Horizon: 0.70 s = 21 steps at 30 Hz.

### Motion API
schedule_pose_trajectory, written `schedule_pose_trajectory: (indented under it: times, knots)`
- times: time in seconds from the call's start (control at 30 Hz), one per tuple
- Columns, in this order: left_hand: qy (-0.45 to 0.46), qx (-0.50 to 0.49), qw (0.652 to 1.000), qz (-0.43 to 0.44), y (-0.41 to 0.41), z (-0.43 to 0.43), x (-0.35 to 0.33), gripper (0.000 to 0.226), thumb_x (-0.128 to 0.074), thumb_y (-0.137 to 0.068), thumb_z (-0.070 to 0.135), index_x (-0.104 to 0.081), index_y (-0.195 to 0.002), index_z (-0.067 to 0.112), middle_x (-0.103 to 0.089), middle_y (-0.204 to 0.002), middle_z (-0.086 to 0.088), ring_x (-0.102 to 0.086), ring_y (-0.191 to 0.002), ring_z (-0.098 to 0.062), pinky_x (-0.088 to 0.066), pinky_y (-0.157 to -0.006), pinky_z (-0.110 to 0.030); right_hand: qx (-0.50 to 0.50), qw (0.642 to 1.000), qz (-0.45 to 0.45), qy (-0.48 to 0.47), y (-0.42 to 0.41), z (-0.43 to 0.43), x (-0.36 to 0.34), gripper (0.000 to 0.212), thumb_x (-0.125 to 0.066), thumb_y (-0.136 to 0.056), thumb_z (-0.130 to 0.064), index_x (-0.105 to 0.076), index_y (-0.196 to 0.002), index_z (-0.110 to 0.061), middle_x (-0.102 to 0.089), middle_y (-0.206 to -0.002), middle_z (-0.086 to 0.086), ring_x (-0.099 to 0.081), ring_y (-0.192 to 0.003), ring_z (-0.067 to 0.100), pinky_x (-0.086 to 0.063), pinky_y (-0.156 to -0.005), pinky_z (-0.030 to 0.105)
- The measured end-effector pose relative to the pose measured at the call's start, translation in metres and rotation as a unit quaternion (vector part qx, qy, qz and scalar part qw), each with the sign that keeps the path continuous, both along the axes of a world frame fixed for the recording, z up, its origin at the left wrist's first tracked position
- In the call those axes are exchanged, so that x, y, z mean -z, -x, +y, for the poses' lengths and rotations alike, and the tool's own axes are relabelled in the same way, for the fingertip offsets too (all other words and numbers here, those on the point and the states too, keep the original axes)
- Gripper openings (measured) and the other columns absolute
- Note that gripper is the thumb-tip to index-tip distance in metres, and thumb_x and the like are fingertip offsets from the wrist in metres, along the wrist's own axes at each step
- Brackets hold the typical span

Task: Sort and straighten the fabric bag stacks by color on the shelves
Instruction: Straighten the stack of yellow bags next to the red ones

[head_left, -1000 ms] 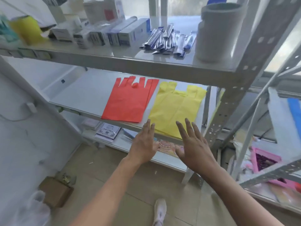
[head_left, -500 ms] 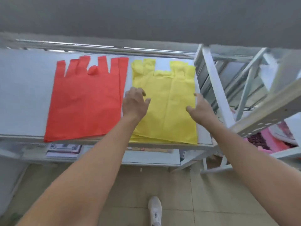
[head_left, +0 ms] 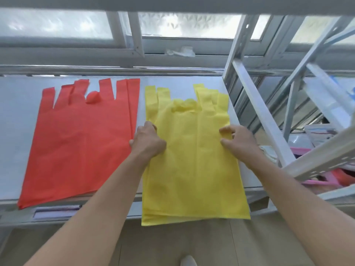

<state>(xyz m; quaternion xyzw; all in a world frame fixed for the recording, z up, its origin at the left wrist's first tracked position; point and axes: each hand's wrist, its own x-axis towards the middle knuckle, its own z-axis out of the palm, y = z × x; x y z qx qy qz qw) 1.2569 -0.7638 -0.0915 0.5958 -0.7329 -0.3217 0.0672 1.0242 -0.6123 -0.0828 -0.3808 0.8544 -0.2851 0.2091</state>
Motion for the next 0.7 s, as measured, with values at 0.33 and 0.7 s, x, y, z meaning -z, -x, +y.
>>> schedule_pose_trajectory:
  times: [0.33,0.7]
  knots:
    - [0.001,-0.001,0.985,0.170,0.048,-0.050,-0.021,0.071,-0.067,-0.095,0.018,-0.032,-0.156,0.023,-0.057,-0.141,-0.009,-0.060,-0.120,-0.029,-0.054,-0.095,-0.039,0.085,0.979,-0.151,0.105,0.037,-0.065,-0.013,0.044,-0.054,-0.097,-0.004,-0.065,-0.137,-0.017,-0.064,-0.134,0.004,-0.065,-0.105,0.015,-0.056,-0.087,0.031]
    - [0.179,0.026,0.952,0.248,0.016,-0.062,0.012,0.073,-0.049,-0.087,-0.008,-0.050,-0.153,0.025,-0.058,-0.140,-0.004,-0.054,-0.124,-0.032,-0.044,-0.111,-0.040,0.013,0.973,-0.157,0.169,0.038,-0.094,-0.012,0.053,-0.050,-0.099,0.002,-0.065,-0.138,-0.031,-0.068,-0.132,0.000,-0.068,-0.103,0.030,-0.057,-0.100,0.047]
